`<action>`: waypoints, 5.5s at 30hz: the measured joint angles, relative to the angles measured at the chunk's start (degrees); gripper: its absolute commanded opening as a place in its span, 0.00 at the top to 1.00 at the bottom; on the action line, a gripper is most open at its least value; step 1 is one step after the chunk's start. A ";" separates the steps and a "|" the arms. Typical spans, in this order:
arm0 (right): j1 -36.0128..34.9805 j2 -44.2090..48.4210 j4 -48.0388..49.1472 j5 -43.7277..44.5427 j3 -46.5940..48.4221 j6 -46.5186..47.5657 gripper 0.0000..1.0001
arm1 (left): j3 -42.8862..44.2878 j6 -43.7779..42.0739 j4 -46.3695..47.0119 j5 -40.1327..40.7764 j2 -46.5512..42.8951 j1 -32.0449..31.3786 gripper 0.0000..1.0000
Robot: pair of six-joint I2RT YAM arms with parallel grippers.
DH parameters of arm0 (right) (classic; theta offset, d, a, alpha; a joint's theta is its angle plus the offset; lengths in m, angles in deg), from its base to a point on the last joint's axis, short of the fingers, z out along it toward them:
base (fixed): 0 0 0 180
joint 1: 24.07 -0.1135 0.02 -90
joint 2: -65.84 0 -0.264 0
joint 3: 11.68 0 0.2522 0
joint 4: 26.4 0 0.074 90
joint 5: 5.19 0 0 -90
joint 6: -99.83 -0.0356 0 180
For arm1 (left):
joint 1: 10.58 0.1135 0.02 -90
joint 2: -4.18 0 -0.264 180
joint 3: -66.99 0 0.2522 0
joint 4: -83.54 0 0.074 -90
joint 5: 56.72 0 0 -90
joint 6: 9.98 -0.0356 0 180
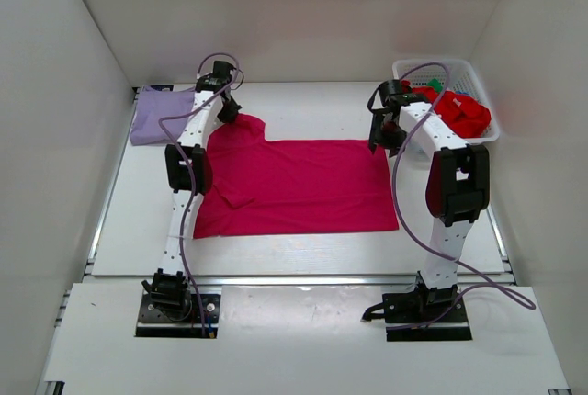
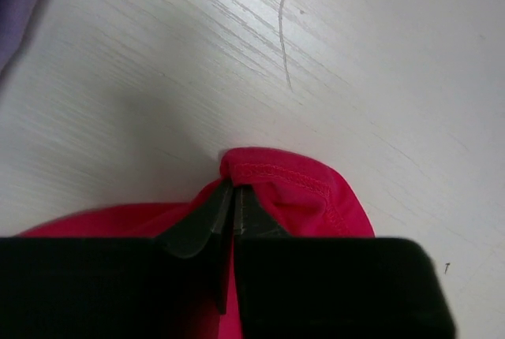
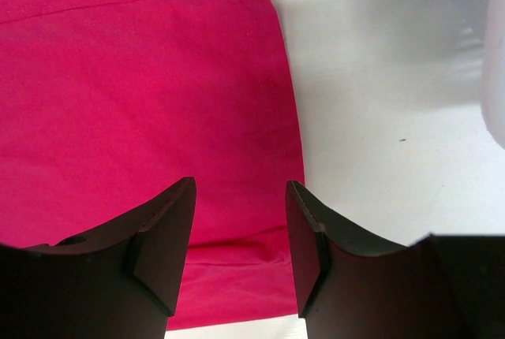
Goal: Fold and stack the t-shirts
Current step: Grap the side of the flattened tshirt furthest away from the robot with both arms
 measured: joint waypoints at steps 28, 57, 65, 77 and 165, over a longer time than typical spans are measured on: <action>0.68 -5.55 2.32 -2.32 4.37 0.20 0.54 | 0.00 -3.37 1.01 -1.40 -0.79 0.44 0.94; 0.42 -5.57 2.25 -2.51 4.55 0.24 0.55 | 0.00 -4.79 1.73 -5.97 -4.07 2.05 0.86; 0.37 -5.95 2.25 -2.49 4.55 0.22 0.55 | 0.00 -4.74 1.81 -7.65 -4.07 2.78 0.86; 0.31 -7.06 2.12 -2.45 4.57 0.22 0.55 | 0.00 -4.61 2.75 -10.08 -4.07 3.43 0.94; 2.84 -27.50 -2.97 -0.07 33.90 -1.38 0.54 | 0.00 -4.83 5.20 -5.14 0.66 2.05 1.00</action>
